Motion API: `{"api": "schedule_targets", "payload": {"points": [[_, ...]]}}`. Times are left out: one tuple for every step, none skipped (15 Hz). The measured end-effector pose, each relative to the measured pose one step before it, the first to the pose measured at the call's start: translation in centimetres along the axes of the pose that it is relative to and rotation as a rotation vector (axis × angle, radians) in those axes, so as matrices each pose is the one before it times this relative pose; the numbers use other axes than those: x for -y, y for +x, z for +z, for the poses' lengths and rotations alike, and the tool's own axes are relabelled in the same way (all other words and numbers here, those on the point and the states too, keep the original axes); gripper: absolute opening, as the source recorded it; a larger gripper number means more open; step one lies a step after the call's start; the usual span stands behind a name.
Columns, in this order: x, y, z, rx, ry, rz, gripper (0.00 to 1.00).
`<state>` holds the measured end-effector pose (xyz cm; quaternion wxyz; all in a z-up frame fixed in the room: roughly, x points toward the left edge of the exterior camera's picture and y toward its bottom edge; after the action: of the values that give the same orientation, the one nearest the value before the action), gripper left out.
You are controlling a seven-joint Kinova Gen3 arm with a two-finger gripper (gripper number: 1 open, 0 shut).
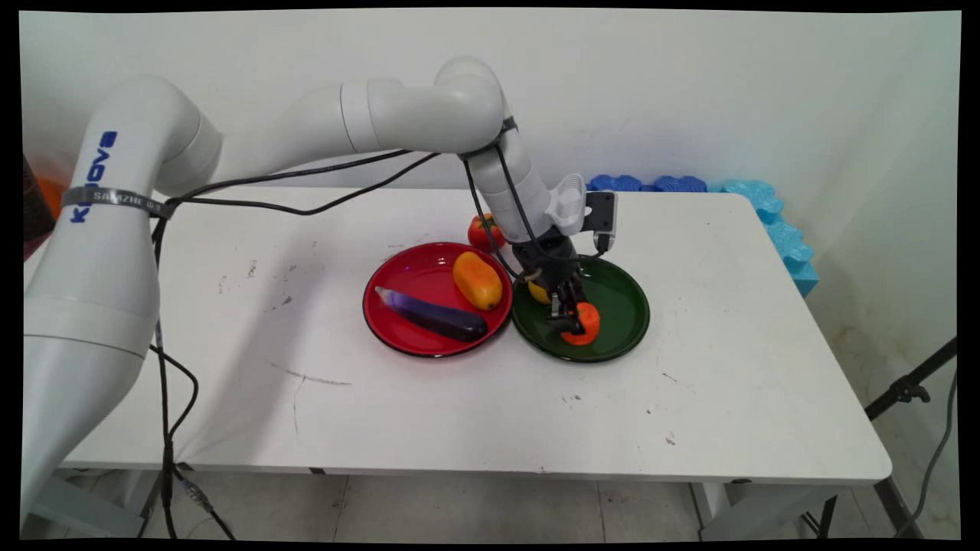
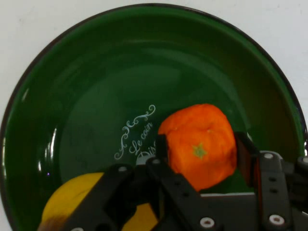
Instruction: Place the picked object on the table
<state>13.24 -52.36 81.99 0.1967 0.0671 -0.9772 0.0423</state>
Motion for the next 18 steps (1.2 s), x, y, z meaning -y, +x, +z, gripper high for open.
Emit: {"api": "schedule_targets", "payload": {"points": [[-0.074, 0.095, -0.085, -0.00032, 0.00001, -0.00659, 0.00], [-0.058, 0.144, -0.144, -0.00113, 0.00179, -0.00694, 0.00], [-0.055, 0.251, -0.297, -0.00263, 0.00505, -0.00964, 0.00], [-0.055, 0.197, -0.329, -0.00310, 0.00515, -0.00908, 0.00], [-0.120, 0.402, -0.670, -0.00643, 0.00969, -0.01463, 0.00], [-0.230, 0.469, -1.004, -0.00918, 0.01101, -0.02402, 0.00], [-0.325, 0.434, -1.004, -0.00847, 0.01051, -0.01866, 0.00], [-0.486, 0.514, -1.305, -0.01093, 0.00963, -0.02456, 0.00], [-0.691, 0.443, -1.491, -0.01236, 0.00659, -0.02842, 0.00], [-0.873, 0.338, -1.407, -0.00957, 0.00296, -0.02672, 0.00], [-0.836, 0.093, -1.186, -0.00607, 0.00125, -0.02240, 0.00], [-1.062, -0.021, -1.226, -0.00273, -0.00095, -0.02028, 0.00], [-1.056, -0.158, -1.106, -0.00047, -0.00142, -0.01556, 0.00], [-0.863, -0.319, -0.855, 0.00190, -0.00122, -0.01131, 0.00], [-0.881, -0.527, -0.843, 0.00370, 0.00130, -0.01352, 0.00], [-0.813, -0.685, -0.654, 0.00564, 0.00265, -0.01127, 0.00], [-0.631, -0.679, -0.393, 0.00529, 0.00301, -0.00774, 0.00], [-0.692, -0.861, -0.220, 0.00624, 0.00331, -0.00851, 0.00]]}}
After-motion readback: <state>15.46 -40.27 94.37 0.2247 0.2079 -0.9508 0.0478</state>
